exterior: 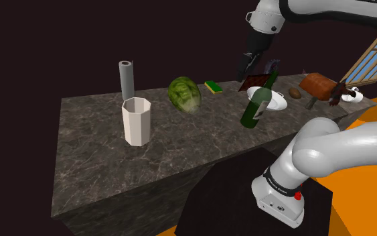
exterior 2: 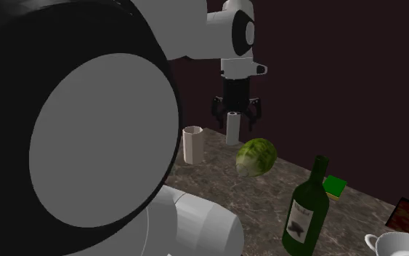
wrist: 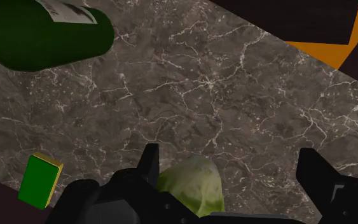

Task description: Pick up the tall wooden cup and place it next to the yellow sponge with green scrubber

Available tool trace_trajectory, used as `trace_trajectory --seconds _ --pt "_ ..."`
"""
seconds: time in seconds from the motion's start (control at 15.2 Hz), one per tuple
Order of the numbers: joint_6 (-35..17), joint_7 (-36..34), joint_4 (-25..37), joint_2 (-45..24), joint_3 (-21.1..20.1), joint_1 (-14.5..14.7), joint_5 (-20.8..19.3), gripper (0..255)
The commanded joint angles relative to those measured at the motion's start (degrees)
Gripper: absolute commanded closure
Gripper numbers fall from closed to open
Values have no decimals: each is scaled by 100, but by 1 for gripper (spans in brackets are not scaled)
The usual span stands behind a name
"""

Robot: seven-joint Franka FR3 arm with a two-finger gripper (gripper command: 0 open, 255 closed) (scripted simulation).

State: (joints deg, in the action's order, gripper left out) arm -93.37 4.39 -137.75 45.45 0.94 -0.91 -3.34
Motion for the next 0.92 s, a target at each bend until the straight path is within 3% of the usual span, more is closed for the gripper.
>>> trace_trajectory --seconds 0.0,0.86 --pt "0 0 0 0 0 0 0 0" --pt "-1467 -1256 703 -2265 -932 329 567 0"
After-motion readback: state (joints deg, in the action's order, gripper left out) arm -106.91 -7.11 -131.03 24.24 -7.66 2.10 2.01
